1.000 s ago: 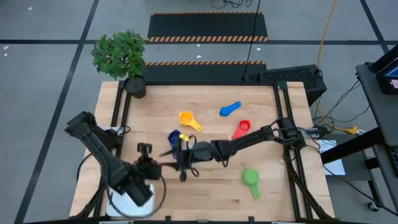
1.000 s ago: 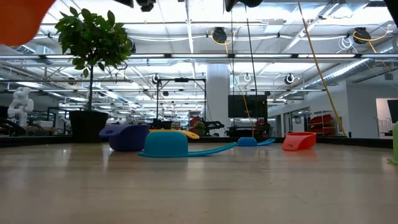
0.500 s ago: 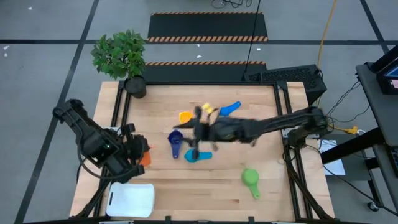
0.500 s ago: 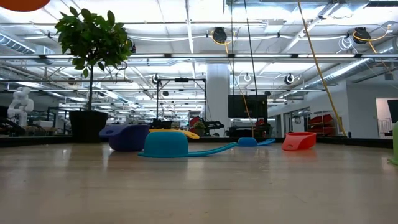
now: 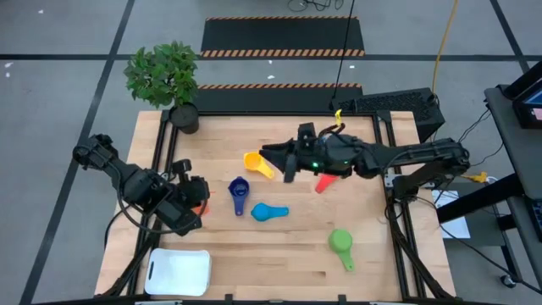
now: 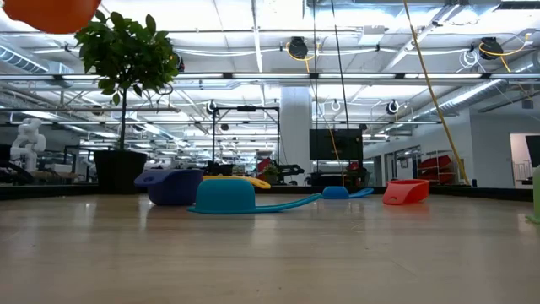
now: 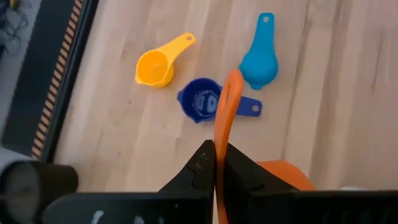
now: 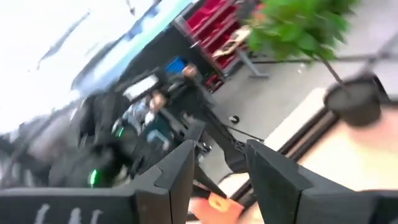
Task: Nest measuring cups in basket
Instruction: Put the orange measuring cup into the white bin
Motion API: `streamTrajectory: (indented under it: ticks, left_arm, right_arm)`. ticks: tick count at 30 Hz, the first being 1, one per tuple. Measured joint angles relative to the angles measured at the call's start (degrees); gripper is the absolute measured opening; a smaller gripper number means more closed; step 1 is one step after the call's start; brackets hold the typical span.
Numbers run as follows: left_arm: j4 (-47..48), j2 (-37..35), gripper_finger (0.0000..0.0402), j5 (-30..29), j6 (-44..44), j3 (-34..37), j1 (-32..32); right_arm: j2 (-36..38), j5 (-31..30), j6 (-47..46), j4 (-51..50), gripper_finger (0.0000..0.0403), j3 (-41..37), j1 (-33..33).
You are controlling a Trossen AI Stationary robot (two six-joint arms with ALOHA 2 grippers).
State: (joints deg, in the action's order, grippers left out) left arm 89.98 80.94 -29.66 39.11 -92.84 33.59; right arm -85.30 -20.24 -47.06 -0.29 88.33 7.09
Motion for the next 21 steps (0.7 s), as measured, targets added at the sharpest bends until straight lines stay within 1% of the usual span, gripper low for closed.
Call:
streamTrajectory:
  ticks: [2,5,7,9,15,18,21]
  left_arm:
    - [-0.04,0.01,0.0012,-0.36,-3.78,0.01,-0.87]
    - [-0.28,-0.01,0.0012,-2.01,-10.09,0.01,-2.02]
    - [-0.29,0.0,0.0012,-3.21,-14.24,0.0,-2.66]
    - [-0.31,-0.01,0.0012,-4.38,-18.24,0.0,-3.03]
    - [-1.01,0.0,0.0012,-9.73,-31.12,0.0,-3.2]
    - [-4.13,-0.01,0.0012,-14.42,-37.09,0.0,-3.2]
    - [-9.5,-0.01,0.0012,-18.93,-42.84,-0.02,-3.2]
  right_arm:
    - [-0.91,-3.46,-8.35,-0.05,0.0141,-0.02,0.63]
    - [-2.87,-10.43,-22.98,1.25,0.0141,-0.04,2.65]
    - [-4.59,-13.41,-29.03,3.59,0.0141,-0.04,4.2]
    - [-6.23,-15.06,-31.45,7.79,0.0141,-0.07,6.1]
    - [-10.49,-21.11,-31.76,21.9,0.0141,-0.09,11.33]
    - [-13.0,-24.21,-32.48,27.17,0.0141,-0.09,12.53]
    - [-15.08,-26.06,-35.49,30.45,0.0146,-0.09,13.01]
